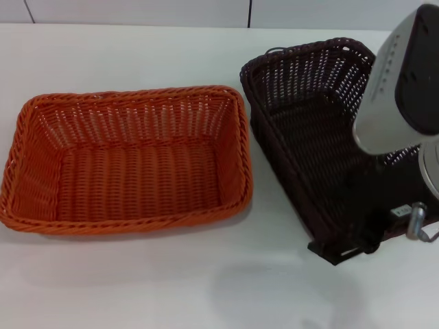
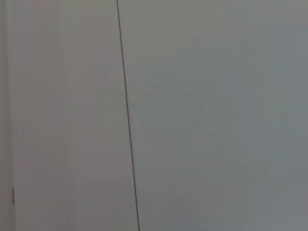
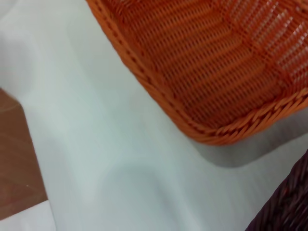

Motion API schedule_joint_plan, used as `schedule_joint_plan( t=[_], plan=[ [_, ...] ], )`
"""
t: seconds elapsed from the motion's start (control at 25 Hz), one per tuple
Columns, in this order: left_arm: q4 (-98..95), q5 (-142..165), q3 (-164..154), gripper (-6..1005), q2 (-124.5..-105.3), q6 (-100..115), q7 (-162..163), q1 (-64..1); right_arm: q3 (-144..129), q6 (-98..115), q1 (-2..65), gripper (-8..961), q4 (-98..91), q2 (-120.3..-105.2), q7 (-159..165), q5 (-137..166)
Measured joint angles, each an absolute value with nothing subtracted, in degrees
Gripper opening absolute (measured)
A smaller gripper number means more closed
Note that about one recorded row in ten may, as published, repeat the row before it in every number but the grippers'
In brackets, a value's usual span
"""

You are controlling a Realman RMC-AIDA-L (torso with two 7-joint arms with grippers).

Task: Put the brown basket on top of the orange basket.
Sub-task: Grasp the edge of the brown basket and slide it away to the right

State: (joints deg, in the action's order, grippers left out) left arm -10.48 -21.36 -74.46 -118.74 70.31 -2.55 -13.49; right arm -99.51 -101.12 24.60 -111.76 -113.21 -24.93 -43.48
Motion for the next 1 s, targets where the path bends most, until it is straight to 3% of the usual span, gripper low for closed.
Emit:
schedule_joint_plan(
  t=[0.28,0.56,1.0],
  plan=[
    [-10.43,-21.36,-74.44,765,-118.74,70.13,-2.55,-13.49,-100.93,-101.14,22.46,816,-114.88,-112.66,-24.81,-43.18],
    [-10.35,-21.36,-74.44,765,-118.74,69.70,-2.55,-13.90,-101.15,-101.27,20.97,816,-114.73,-111.20,-24.68,-42.65],
    [-10.37,-21.59,-74.44,766,-118.81,69.69,-1.98,-13.98,-103.13,-101.16,21.94,815,-110.26,-110.60,-25.52,-38.34]
  ],
)
